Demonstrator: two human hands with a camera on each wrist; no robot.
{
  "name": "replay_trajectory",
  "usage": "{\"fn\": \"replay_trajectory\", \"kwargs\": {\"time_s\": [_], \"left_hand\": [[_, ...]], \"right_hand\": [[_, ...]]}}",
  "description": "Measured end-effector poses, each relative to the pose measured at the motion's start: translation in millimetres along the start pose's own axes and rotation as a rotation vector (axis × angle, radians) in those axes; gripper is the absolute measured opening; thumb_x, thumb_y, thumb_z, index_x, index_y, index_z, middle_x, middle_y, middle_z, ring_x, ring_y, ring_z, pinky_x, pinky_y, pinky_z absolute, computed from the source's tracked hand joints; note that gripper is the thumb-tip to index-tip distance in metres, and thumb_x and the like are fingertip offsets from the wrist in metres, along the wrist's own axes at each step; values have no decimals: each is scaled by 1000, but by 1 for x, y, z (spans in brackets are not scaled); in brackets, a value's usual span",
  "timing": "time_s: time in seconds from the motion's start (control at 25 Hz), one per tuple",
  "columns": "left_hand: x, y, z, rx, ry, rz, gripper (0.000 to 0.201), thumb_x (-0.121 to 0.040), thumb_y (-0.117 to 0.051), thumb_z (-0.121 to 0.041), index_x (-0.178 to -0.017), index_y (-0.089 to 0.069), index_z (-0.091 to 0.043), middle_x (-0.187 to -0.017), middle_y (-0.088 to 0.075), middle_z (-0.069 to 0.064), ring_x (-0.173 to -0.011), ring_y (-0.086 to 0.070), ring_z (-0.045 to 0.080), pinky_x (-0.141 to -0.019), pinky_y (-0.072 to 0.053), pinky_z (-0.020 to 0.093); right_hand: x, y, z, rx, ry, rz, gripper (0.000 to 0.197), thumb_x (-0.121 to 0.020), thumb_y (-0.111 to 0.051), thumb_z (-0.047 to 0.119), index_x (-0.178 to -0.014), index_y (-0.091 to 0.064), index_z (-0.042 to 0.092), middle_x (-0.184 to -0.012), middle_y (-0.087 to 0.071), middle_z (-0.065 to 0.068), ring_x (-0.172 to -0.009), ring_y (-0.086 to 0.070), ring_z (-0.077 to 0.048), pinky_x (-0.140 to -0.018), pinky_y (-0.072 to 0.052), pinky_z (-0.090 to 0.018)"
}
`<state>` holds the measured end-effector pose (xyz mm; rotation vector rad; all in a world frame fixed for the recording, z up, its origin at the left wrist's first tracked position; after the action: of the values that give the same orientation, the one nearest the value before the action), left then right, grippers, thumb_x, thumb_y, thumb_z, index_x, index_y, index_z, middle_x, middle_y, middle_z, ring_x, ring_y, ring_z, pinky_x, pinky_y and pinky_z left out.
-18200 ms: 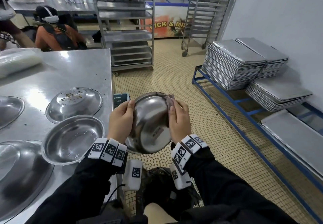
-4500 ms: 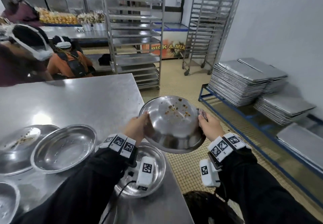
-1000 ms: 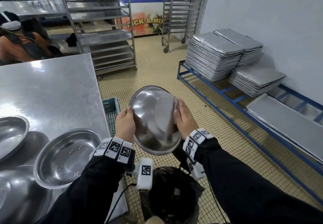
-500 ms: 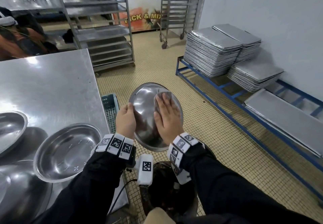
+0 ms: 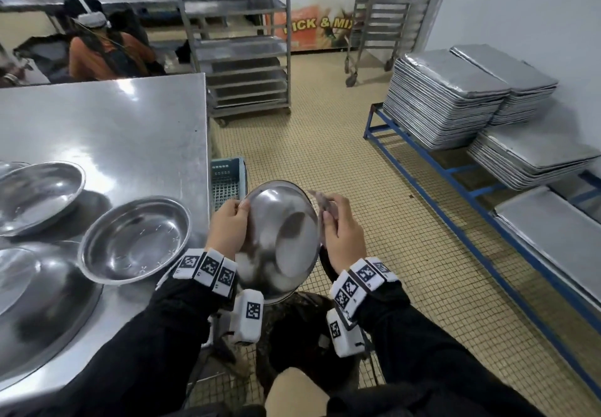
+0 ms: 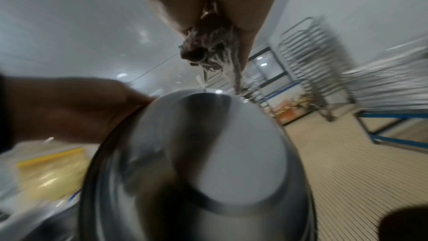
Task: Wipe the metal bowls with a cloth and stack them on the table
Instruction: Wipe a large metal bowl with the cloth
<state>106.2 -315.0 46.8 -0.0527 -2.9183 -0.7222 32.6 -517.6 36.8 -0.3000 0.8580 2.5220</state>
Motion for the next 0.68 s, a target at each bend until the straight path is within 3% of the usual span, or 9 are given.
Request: {"fn": "replay_trajectory", "kwargs": {"time_s": [0.08, 0.12, 0.2, 0.28, 0.36, 0.44, 0.52, 0.6, 0.68], "left_hand": [[9, -8, 0, -12, -4, -15, 23, -103, -41, -30, -93, -55, -15, -83, -58, 1, -77, -53, 17, -63, -40, 28], [11, -12, 0, -18, -25, -26, 23, -103, -41, -27, -89, -55, -14, -82, -59, 3, -79, -55, 21, -68, -44, 33], [18, -20, 3, -18, -51, -45, 24, -102, -41, -21, -84, -54, -11, -80, -60, 7, -80, -58, 29, -76, -47, 42], [28, -26, 3, -33, -70, -62, 26, -101, -41, -17, -78, -53, -14, -76, -58, 6, -74, -55, 27, -73, -45, 39], [38, -28, 3, -51, -87, -91, 28, -101, -42, -17, -76, -53, -18, -73, -57, 2, -70, -52, 20, -68, -42, 35], [46, -26, 7, -90, -87, -150, 27, -102, -42, -17, -78, -55, -13, -73, -57, 2, -71, -51, 19, -67, -40, 33], [52, -22, 16, -138, -63, -193, 27, -102, -42, -17, -80, -55, -7, -72, -56, 2, -74, -52, 24, -71, -41, 38], [53, -18, 25, -118, -27, -209, 27, -102, -41, -17, -83, -55, -4, -73, -56, 5, -75, -52, 28, -75, -43, 43], [55, -19, 27, -76, -10, -211, 25, -101, -41, -15, -86, -56, -2, -75, -57, 8, -76, -53, 29, -76, -45, 45]], "right_hand": [[3, -19, 16, -48, 226, 100, 30, -98, -43, 26, -122, -56, 16, -116, -64, -2, -100, -63, -14, -86, -52, -26], [4, -32, 19, -29, 309, 176, 35, -97, -40, 28, -122, -59, 13, -127, -60, -5, -115, -57, -18, -100, -45, -31], [2, -51, 19, 67, 420, 299, 44, -96, -33, 31, -126, -59, 11, -137, -53, -9, -130, -45, -23, -113, -29, -36], [-6, -59, 15, 123, 412, 329, 49, -97, -29, 34, -132, -54, 11, -141, -48, -9, -134, -39, -23, -115, -23, -35], [-16, -58, 1, 75, 265, 300, 45, -100, -32, 32, -134, -52, 9, -140, -50, -9, -131, -42, -23, -111, -25, -30], [-23, -53, -26, 38, 32, 331, 41, -102, -33, 27, -130, -54, 7, -131, -55, -11, -120, -49, -23, -105, -32, -27], [-19, -45, -45, 67, -71, 375, 36, -102, -36, 24, -125, -58, 7, -119, -61, -10, -105, -55, -20, -98, -41, -28], [-5, -37, -41, -20, 22, 297, 32, -99, -42, 21, -126, -57, 11, -119, -62, -4, -108, -56, -16, -95, -41, -21], [16, -38, -15, -131, 254, 265, 32, -98, -44, 21, -125, -57, 11, -125, -59, -4, -117, -53, -16, -101, -39, -25]]}}
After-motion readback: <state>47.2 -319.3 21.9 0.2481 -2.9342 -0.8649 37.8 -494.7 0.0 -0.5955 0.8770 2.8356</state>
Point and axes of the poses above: each hand's wrist, its own x-axis away from the middle knuckle, its own y-axis out of the back of the hand, z = x × y, the point moved 4 cm from there along -x, towards the middle knuckle
